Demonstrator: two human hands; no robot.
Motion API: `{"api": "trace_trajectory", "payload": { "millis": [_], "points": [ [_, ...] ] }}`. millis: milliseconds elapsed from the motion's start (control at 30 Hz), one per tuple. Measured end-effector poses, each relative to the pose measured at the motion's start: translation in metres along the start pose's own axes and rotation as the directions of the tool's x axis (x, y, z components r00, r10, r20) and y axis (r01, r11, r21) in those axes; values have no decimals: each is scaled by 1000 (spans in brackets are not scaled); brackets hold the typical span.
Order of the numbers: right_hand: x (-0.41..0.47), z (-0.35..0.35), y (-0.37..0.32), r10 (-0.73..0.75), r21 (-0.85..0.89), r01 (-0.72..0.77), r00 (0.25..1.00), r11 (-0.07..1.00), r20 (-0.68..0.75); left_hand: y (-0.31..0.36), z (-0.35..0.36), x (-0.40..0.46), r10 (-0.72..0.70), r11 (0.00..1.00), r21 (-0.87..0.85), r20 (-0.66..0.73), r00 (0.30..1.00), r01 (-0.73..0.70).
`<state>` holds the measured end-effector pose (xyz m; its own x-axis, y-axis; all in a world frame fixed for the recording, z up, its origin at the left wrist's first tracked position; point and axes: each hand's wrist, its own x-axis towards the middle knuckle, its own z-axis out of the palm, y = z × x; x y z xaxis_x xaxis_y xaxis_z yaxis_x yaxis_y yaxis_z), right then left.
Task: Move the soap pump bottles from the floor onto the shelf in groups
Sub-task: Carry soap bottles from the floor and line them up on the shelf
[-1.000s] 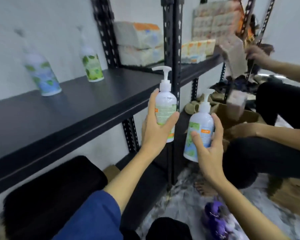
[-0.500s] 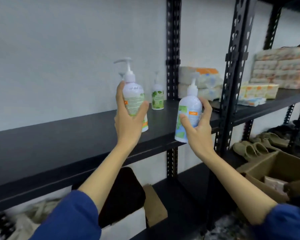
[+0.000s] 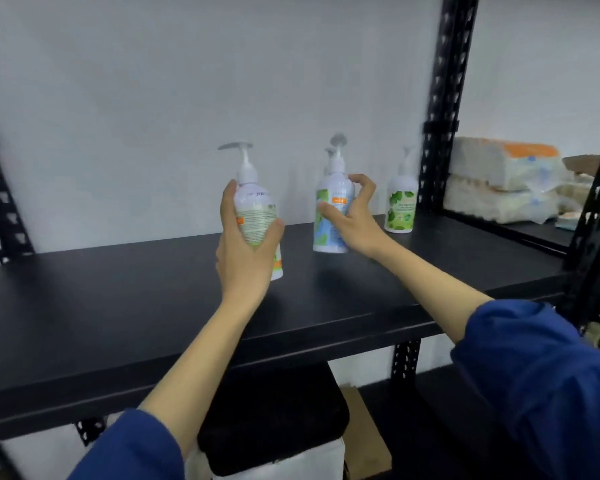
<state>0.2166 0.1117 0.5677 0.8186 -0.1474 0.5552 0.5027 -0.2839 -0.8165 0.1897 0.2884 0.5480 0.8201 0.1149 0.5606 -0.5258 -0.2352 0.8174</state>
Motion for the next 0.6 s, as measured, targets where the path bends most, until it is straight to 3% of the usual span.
{"api": "trace_trajectory", "payload": {
  "millis": [267,600],
  "points": [
    [45,28,30,63,-128,-46,989,991,131,-4,2,0,61,995,74,-5,998,-61],
    [71,44,46,83,-165,-65,991,984,107,-4,4,1,103,991,86,-31,994,-100]
  ]
}}
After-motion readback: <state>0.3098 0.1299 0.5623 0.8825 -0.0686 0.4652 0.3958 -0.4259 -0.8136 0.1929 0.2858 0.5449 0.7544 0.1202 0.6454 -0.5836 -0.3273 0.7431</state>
